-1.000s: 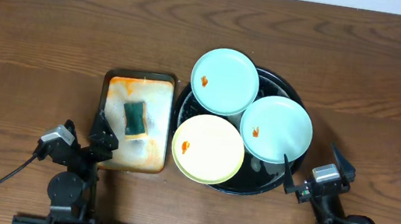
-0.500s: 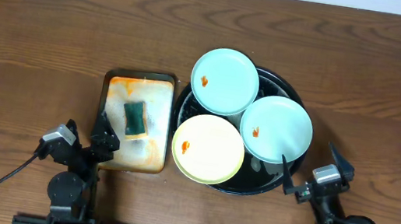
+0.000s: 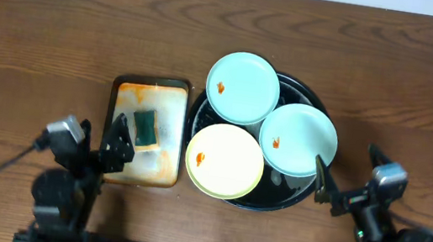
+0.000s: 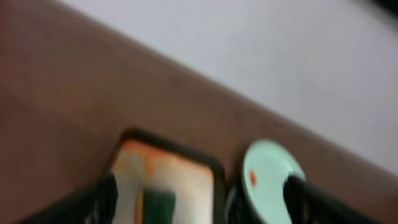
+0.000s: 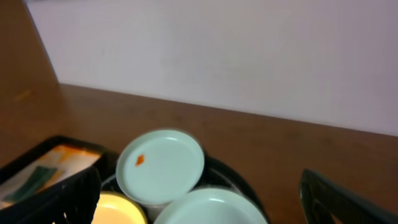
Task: Clean dirty plates on tray and stack at the side
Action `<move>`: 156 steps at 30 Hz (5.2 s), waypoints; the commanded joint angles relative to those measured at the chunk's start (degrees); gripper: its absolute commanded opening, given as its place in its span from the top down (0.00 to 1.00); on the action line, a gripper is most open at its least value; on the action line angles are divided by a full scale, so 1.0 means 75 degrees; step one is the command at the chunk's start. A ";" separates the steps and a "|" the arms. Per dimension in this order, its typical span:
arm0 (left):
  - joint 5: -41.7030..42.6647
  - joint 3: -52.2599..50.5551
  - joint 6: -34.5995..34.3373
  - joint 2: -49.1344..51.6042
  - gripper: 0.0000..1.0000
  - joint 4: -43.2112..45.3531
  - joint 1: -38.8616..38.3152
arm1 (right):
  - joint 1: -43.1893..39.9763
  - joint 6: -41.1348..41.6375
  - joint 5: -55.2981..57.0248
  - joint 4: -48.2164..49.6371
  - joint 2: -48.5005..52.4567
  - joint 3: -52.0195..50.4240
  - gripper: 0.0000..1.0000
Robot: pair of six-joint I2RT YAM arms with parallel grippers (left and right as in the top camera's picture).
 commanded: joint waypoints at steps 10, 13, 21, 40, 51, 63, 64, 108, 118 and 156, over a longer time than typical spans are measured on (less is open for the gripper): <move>0.1046 0.5013 0.0682 0.5068 0.14 -0.4132 0.0017 | 0.0029 -0.0641 -0.1218 -0.3194 0.5263 0.4686 0.01; 0.1897 0.5120 0.0644 0.5394 0.14 -0.4666 0.0017 | 0.0029 -0.0545 -0.2457 -0.3305 0.5811 0.4776 0.01; 0.1396 0.5115 0.0618 0.6155 0.14 -0.5496 0.0017 | -0.0041 0.0291 -0.1708 -0.3279 0.6633 0.4788 0.01; -0.0134 0.4587 0.1151 0.9020 0.29 -0.5021 -0.0848 | -0.0055 0.0956 -0.0379 -0.4520 0.6913 0.4785 0.21; -0.1314 0.4587 0.0350 1.0896 0.63 -0.3637 -0.1530 | -0.0055 0.0962 -0.0382 -0.4403 0.7254 0.4785 0.21; -0.1445 0.4587 0.0356 1.2158 0.92 -0.3025 -0.1556 | -0.0055 0.0968 -0.0382 -0.4383 0.7254 0.4785 0.23; -0.1437 0.4587 0.0358 1.2155 0.93 -0.3063 -0.1556 | -0.0055 0.0965 -0.0382 -0.4383 0.7251 0.4785 0.23; -0.1376 0.5164 0.0507 1.0791 0.93 -0.3882 -0.1553 | -0.0055 0.1183 -0.0210 -0.4345 0.7254 0.4785 0.19; -0.1026 0.5228 0.1169 0.9865 0.93 -0.3879 -0.1565 | -0.0055 0.1157 -0.0149 -0.4083 0.7947 0.4785 0.29; 0.1186 0.6744 -0.0603 1.0745 0.93 -0.1239 -0.5094 | -0.0085 0.1979 0.1964 -0.3812 1.0660 0.4785 0.57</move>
